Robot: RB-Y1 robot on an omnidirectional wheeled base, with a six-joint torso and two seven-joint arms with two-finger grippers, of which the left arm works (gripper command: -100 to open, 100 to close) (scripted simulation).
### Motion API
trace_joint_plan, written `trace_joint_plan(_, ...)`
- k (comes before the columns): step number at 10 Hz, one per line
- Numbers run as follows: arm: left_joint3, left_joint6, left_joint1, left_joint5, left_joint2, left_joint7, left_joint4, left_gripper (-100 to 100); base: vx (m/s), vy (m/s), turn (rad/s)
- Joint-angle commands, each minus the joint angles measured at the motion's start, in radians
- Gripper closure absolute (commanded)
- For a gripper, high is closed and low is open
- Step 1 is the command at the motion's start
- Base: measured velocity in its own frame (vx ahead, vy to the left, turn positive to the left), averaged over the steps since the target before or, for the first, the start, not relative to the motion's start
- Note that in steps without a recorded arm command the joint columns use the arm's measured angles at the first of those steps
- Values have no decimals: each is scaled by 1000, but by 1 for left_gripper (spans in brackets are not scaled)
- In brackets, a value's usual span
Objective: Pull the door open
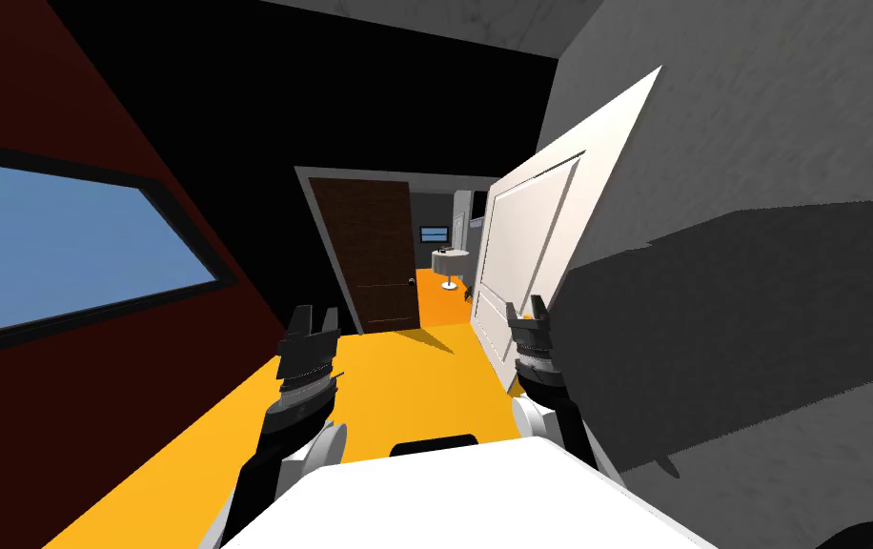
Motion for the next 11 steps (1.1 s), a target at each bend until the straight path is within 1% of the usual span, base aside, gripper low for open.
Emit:
trace_joint_plan(1, 10, -9, -6, -20, 16, -17, 27, -100, 106, -10, 30)
trace_joint_plan(3, 18, -17, -12, -38, 29, -32, 52, -100, 174, -53, 42)
trace_joint_plan(4, 26, -24, -17, -53, 39, -45, 73, -100, 186, -28, 35)
trace_joint_plan(7, 45, -41, -30, -92, 60, -78, 128, -100, 182, -32, 36)
trace_joint_plan(9, 61, -56, -40, -124, 74, -105, 172, -100, 184, -45, 55)
trace_joint_plan(10, 65, -60, -43, -133, 77, -112, 184, -100, 134, -44, 27)
trace_joint_plan(11, 73, -67, -48, -149, 84, -126, 206, -100, 151, -48, 31)
